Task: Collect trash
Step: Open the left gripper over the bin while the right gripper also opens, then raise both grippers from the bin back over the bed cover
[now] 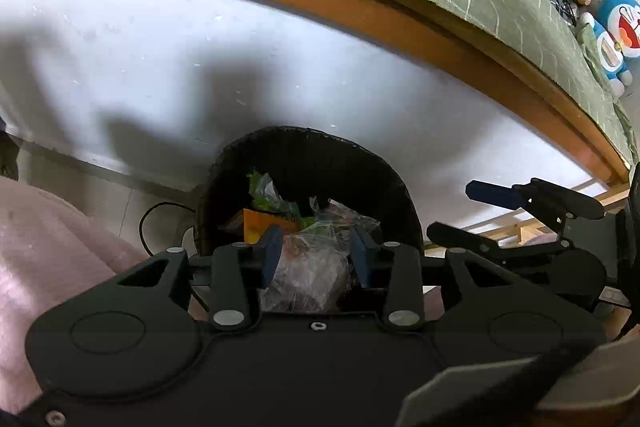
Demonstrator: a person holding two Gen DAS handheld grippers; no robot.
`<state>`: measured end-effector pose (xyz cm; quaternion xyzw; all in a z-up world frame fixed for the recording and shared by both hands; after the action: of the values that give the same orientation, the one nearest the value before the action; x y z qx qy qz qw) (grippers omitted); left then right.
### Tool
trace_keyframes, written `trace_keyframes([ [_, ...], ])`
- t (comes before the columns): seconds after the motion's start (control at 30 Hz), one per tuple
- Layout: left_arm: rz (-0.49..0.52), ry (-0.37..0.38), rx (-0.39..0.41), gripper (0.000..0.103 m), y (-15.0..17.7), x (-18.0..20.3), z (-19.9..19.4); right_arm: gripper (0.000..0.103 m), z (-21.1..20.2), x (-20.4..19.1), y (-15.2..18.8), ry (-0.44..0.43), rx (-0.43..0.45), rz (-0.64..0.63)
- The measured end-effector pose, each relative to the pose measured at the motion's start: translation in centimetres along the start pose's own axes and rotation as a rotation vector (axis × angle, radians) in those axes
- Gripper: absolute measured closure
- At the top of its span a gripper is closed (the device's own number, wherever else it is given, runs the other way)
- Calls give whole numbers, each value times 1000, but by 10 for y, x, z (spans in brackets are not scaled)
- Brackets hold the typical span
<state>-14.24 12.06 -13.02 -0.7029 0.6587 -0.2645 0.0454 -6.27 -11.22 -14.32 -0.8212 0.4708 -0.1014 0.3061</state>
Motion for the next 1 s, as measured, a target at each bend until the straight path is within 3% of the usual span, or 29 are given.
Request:
trace_keyframes([
  [0.33, 15, 3, 32, 61, -15, 10, -8, 13, -15, 6, -9, 23, 31, -10],
  [0.67, 80, 18, 85, 57, -31, 39, -32, 0, -53, 11, -19, 55, 104, -21],
  [1.0, 144, 44, 199, 51, -63, 75, -80, 0, -120, 20, -52, 61, 255, -20],
])
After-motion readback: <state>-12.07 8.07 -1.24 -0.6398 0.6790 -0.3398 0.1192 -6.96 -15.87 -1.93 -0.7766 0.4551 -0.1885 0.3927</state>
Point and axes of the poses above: each gripper's, at about its wrist camera, not at the fingertips, and z roughly the way its jaws point, x to its right, y to its underside, the point moved 5 cm from there along z, roughly the way its jaws point, and after that the axes turned 5 degrees about z, right-handed, at the moved point
